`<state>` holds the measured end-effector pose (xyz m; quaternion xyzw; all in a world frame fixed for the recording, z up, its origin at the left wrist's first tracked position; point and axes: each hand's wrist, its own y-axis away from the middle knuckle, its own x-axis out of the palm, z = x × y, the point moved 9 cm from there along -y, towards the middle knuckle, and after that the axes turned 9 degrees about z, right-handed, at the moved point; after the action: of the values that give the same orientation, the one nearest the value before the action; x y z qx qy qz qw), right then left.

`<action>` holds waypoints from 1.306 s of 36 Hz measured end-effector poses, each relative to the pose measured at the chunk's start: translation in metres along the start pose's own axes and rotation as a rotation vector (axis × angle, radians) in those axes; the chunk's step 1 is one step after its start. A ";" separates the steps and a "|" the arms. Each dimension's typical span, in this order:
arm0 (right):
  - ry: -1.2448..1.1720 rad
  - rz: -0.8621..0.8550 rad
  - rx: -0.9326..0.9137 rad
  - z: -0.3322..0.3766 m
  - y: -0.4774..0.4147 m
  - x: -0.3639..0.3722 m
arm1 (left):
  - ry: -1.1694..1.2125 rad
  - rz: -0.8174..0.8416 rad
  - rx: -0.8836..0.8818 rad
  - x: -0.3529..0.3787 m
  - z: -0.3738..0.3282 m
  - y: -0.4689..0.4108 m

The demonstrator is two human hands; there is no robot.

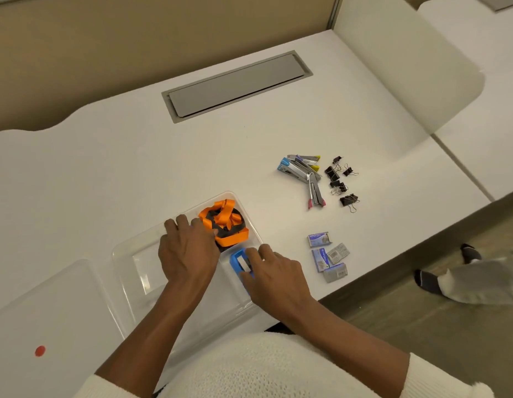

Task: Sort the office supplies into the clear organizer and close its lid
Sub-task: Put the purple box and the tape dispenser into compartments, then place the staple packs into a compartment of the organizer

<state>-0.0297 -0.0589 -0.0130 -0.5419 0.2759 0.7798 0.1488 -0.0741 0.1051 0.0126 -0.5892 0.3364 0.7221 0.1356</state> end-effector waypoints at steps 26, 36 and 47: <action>-0.134 0.085 0.213 -0.216 0.062 0.004 | -0.075 0.217 1.015 0.067 -0.276 0.064; -0.236 0.163 0.226 -0.227 0.052 0.009 | -0.051 0.219 0.900 0.075 -0.274 0.051; -0.453 0.124 0.298 -0.247 0.051 0.016 | -0.026 0.224 0.830 0.083 -0.264 0.046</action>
<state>0.1259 -0.2473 -0.0786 -0.3080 0.3800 0.8394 0.2368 0.0770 -0.1155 -0.0715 -0.4350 0.6587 0.5432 0.2862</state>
